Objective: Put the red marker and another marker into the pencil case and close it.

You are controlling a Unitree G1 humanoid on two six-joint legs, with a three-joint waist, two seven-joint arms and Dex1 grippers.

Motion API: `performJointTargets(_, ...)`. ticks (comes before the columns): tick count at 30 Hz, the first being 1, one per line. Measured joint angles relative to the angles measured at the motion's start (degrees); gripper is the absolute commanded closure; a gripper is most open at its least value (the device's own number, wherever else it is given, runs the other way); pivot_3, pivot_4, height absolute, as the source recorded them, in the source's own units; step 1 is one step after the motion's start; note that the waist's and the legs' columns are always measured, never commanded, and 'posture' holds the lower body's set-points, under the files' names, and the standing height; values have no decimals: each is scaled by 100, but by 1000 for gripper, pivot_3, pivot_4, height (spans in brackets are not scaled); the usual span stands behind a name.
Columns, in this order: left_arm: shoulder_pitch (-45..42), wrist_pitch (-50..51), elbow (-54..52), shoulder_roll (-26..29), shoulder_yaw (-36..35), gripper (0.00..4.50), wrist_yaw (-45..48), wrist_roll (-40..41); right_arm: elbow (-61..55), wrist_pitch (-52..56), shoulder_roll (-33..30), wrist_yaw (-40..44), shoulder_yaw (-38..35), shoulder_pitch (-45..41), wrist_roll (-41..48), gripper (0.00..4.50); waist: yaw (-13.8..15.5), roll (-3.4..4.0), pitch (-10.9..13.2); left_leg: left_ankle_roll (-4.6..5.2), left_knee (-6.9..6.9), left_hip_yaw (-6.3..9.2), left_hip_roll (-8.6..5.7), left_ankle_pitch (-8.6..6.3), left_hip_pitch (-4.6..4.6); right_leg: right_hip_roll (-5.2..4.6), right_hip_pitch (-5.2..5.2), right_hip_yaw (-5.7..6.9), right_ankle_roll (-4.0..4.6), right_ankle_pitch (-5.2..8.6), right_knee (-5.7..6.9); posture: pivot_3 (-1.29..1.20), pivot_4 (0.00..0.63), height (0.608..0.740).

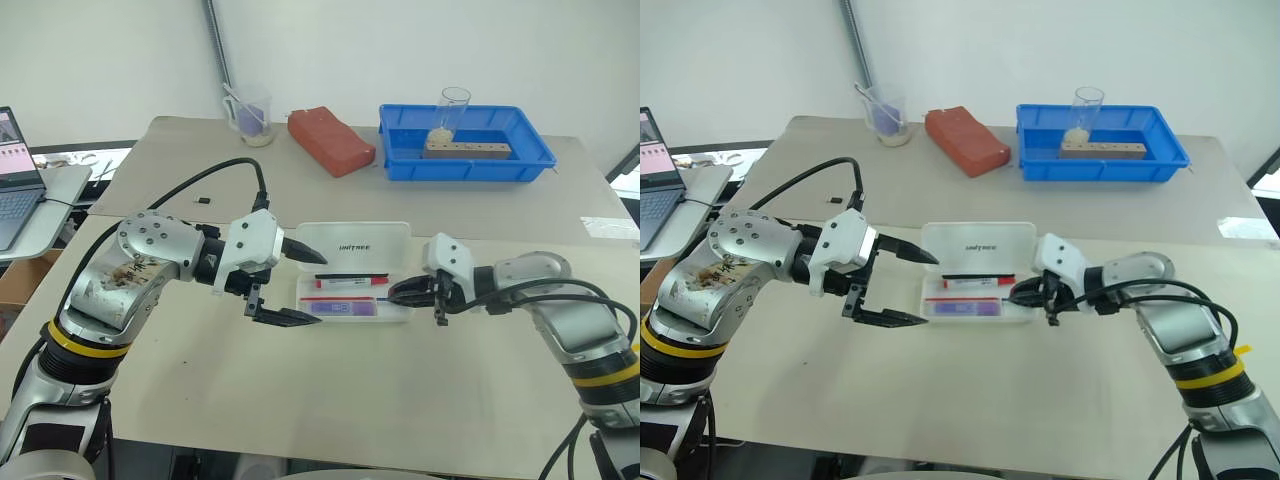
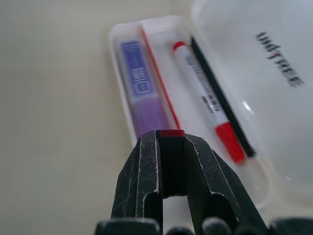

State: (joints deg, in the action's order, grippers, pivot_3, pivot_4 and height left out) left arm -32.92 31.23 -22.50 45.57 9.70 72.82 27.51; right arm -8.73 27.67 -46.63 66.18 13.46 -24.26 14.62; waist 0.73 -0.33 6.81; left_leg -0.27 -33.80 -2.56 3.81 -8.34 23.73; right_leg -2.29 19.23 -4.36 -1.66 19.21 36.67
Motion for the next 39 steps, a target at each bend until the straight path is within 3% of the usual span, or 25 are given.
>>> performJointTargets(3,163,39,-163,59,-94,0,-58,106,310,-223,23,135,137,-62,-135,4222,-23,0,0,0,4,-2,3,0,0,2,0,-3,25,-12,4,0,150,740)
performJointTargets(5,193,97,-214,91,-102,0,-108,143,513,-386,83,194,193,-115,-243,3143,-37,0,0,1,6,0,6,0,-1,8,2,-2,27,-12,8,0,150,740)
performJointTargets(14,199,269,-399,131,-105,0,-314,213,894,-624,260,264,185,-209,-394,138,-43,0,0,0,6,1,5,0,-2,8,1,-2,27,-11,8,0,150,740)
performJointTargets(17,164,273,-329,117,-101,0,-365,210,759,-422,230,303,49,-195,-196,59,-40,0,0,1,6,0,5,0,-2,8,1,-2,27,-12,8,0,150,740)
performJointTargets(21,-348,283,687,-311,-268,0,-966,36,-62,325,155,22,-737,-163,392,59,-1,0,0,1,2,8,4,0,-2,8,-2,2,24,-10,10,0,150,740)
performJointTargets(24,-751,-35,1949,-843,-359,710,-1733,-445,-730,1057,177,-448,-1260,-103,853,0,-1,1,-1,1,4,10,2,0,-1,7,-2,2,27,-12,12,0,150,740)
performJointTargets(29,-1517,-1065,4661,-1581,-400,2956,-2695,-1307,-1549,2121,287,-1383,-1850,-506,1408,0,-30,-3,2,1,8,15,0,0,7,8,9,2,29,-14,11,0,150,740)
performJointTargets(32,-1923,-1484,5728,-1772,-387,4342,-2877,-1668,-1844,2456,290,-1697,-1996,-729,1653,0,-23,-7,4,1,18,16,-1,0,10,9,13,5,29,-14,8,0,150,740)
performJointTargets(39,-2359,-1593,6905,-2208,-280,4432,-2467,-1970,-2132,2809,286,-2139,-2017,-772,2013,0,-17,-7,4,0,16,15,-4,0,13,8,14,6,28,-13,9,0,150,740)
